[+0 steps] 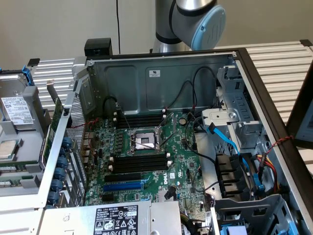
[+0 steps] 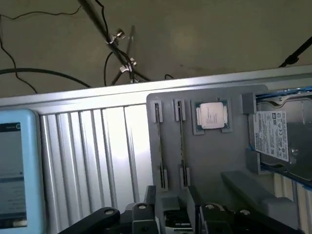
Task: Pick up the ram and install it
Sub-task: 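Pick up the ram and move it above insertion slot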
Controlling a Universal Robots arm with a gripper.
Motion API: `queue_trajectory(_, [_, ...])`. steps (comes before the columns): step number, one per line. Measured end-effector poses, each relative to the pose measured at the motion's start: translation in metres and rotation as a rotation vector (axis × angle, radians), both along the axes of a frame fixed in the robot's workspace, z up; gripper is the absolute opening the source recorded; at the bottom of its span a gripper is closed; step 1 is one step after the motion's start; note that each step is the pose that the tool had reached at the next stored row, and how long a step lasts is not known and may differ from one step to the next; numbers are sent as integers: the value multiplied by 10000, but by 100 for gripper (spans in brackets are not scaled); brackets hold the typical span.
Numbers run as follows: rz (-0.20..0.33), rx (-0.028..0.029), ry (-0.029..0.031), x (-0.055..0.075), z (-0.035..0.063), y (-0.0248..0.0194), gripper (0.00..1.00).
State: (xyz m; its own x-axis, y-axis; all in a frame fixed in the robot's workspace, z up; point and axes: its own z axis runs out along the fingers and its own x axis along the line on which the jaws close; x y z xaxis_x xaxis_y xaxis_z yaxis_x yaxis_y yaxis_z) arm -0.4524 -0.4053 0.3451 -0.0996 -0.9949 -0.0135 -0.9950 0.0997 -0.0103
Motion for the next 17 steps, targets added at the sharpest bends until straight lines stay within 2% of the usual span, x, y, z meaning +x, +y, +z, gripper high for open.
queue_trajectory(5, [796, 10, 45, 0, -91, -5, 39])
queue_trajectory(7, [886, 11, 57, 1, -127, -26, 39])
queue_trajectory(11, [797, 13, 55, 0, -201, -69, 39])
queue_trajectory(17, [173, 19, 55, 0, -309, -73, 39])
